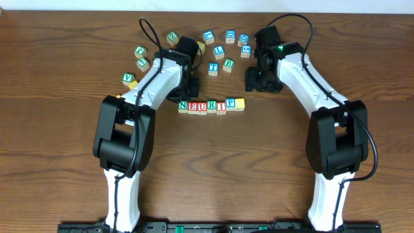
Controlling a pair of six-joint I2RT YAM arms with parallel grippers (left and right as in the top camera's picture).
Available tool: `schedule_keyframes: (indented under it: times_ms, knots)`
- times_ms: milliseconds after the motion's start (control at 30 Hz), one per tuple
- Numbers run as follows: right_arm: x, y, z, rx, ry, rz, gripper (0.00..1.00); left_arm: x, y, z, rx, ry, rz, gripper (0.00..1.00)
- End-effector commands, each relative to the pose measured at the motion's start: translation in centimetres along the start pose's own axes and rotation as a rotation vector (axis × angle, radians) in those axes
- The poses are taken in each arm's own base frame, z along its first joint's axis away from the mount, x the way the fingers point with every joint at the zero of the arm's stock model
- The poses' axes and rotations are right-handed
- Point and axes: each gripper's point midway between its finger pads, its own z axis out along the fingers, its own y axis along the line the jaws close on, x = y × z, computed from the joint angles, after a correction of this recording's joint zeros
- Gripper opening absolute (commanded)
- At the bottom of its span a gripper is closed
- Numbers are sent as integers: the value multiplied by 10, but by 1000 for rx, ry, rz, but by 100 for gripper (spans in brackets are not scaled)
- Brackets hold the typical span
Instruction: Spell out NEURIPS
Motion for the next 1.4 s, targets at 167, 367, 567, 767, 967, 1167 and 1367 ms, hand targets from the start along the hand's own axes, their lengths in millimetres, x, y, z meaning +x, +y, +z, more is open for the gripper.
schedule_keyframes:
  times_ms: [167, 367, 567, 767, 967, 1167, 1367]
  knots:
    - [-4, 0, -2, 8, -14, 0, 60, 5, -1, 6, -2, 22, -3, 7]
    - [-4, 0, -2, 8, -14, 0, 61, 6, -2, 6, 7, 27, -3, 8]
    - [-5, 1, -2, 8, -14, 0, 61, 8, -1, 6, 4, 35, -3, 8]
    - [-4, 0, -2, 8, -14, 0, 60, 8, -1, 6, 5, 36, -4, 7]
    - [-4, 0, -2, 8, -14, 0, 61, 8, -1, 6, 5, 35, -3, 7]
    - [-4, 0, -2, 8, -14, 0, 60, 8, -1, 6, 5, 34, -3, 8]
    - [-4, 1, -2, 8, -14, 0, 60, 8, -3, 6, 12, 36, -4, 7]
